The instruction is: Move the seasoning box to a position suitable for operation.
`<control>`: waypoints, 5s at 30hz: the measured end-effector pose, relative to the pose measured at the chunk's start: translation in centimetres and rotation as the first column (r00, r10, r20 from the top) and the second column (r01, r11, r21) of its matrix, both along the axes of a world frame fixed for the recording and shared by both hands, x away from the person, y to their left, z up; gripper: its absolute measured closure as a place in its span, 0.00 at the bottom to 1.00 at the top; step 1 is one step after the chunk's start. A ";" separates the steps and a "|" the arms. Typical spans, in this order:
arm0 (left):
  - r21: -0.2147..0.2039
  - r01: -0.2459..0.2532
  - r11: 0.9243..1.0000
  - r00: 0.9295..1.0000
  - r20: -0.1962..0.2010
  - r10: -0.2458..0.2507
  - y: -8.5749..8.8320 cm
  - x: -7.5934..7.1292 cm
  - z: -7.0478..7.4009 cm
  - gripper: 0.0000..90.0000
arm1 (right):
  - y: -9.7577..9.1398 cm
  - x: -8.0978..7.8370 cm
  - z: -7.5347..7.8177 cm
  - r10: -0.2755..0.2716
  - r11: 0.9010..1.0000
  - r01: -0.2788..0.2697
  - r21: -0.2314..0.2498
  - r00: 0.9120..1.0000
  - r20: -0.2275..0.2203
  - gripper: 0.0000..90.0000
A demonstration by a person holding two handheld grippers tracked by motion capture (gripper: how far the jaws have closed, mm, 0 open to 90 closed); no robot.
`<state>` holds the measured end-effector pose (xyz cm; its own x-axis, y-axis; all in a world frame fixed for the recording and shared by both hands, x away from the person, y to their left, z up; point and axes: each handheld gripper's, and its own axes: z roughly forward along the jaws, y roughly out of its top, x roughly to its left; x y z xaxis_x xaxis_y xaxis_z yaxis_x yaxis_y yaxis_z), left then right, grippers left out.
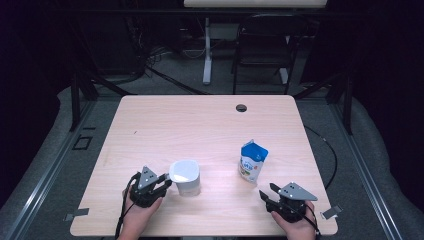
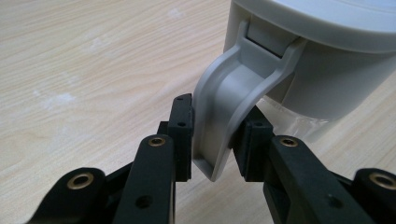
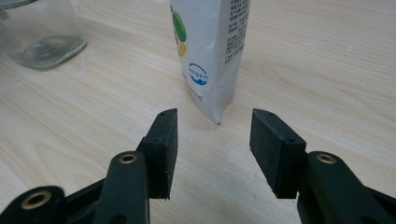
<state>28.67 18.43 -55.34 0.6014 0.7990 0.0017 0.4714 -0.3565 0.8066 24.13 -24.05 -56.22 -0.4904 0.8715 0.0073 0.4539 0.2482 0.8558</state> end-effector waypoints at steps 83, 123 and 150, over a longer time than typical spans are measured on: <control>-0.142 0.200 0.969 0.979 -0.008 -0.203 -1.3 -3.8 5.2 0.67 | 9.2 1.6 4.7 0.341 0.939 -0.342 -0.037 0.940 -0.019 0.75; -0.079 0.263 0.961 0.964 -0.010 -0.265 -3.5 -3.9 6.5 1.00 | 10.2 0.7 5.7 0.399 0.916 -0.399 -0.036 0.917 -0.009 1.00; -0.098 0.258 0.961 0.965 -0.009 -0.261 -3.2 -3.8 6.4 1.00 | 11.4 0.4 4.9 0.459 0.886 -0.461 -0.046 0.887 -0.049 1.00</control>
<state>24.83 15.25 -48.99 0.7871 0.6113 -0.0822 0.3909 -0.3913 0.8331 24.52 -12.69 -51.36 -0.8368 0.5475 -0.0087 0.3075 0.4830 0.8199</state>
